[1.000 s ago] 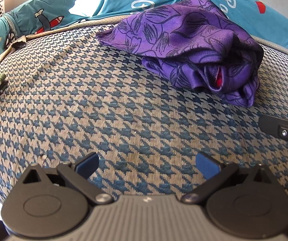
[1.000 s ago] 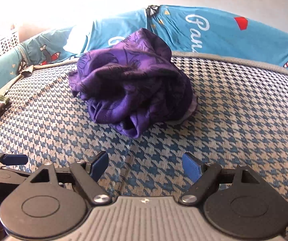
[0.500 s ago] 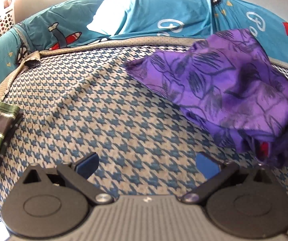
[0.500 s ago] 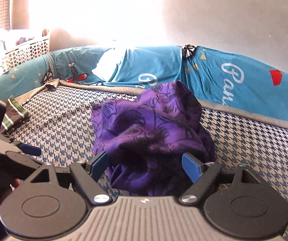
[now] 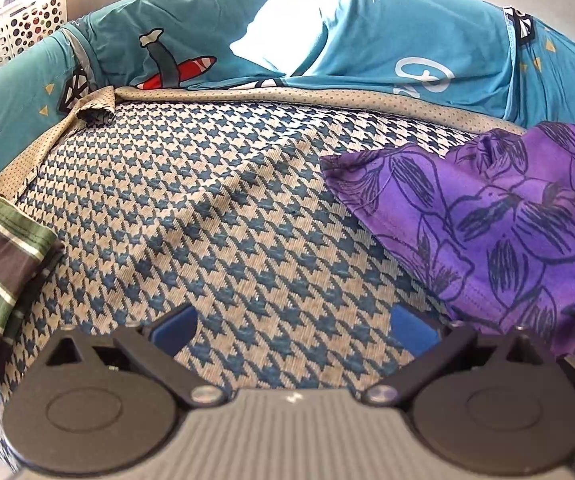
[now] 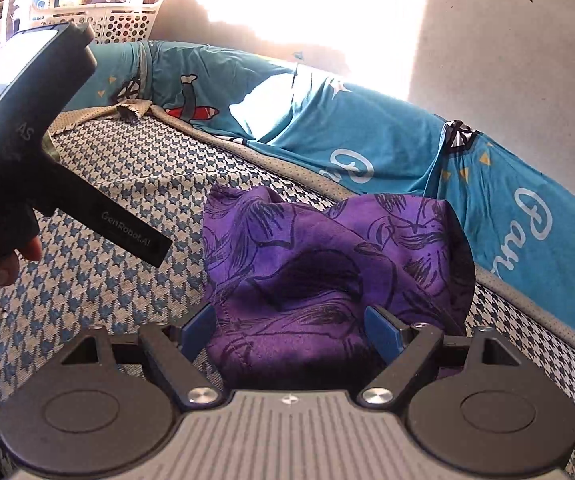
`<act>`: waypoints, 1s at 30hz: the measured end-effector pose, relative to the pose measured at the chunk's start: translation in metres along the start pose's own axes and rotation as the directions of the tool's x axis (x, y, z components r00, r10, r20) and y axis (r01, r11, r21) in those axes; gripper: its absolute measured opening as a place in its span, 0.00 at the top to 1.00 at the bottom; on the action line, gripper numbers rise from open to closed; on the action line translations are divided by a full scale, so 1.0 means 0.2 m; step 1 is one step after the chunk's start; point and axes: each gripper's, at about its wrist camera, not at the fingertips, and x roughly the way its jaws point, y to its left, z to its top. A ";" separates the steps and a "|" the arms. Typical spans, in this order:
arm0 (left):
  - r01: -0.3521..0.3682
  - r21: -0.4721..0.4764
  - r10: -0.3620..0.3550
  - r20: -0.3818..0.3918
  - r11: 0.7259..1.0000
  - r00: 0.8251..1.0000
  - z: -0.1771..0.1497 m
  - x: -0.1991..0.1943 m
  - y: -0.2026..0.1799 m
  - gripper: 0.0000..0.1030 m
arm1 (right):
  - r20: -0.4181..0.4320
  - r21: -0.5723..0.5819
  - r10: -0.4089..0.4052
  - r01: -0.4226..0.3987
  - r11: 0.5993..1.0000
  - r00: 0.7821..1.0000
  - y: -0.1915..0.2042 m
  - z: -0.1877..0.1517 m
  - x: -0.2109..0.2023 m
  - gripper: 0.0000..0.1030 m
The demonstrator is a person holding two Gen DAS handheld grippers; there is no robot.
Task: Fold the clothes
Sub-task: 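Lower the right gripper onto the purple garment and close it, then lift the gripped garment with the right gripper and pull it across the bed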
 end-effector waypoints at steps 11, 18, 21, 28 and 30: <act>0.073 0.006 -0.073 0.013 0.997 0.997 0.03 -0.01 -0.10 0.00 | 0.069 0.250 -0.071 0.052 0.967 0.995 -0.30 -0.02 -0.05 0.79; 0.089 0.048 -0.090 0.009 0.995 0.996 0.02 -0.02 -0.19 0.00 | 0.071 0.442 -0.240 0.185 0.878 0.968 -0.59 -0.06 -0.17 0.80; 0.097 0.049 -0.098 0.017 0.994 0.995 0.01 -0.03 -0.21 0.00 | 0.017 0.502 -0.319 0.268 0.822 0.948 -0.72 -0.12 -0.21 0.80; 0.109 0.033 -0.110 0.018 0.993 0.994 0.02 -0.04 -0.24 0.00 | -0.172 0.622 -0.406 0.419 0.662 0.897 -1.02 -0.35 -0.28 0.80; 0.118 0.043 -0.119 0.019 0.992 0.993 0.01 -0.04 -0.26 0.00 | -0.216 0.640 -0.394 0.434 0.634 0.894 -1.08 -0.42 -0.29 0.80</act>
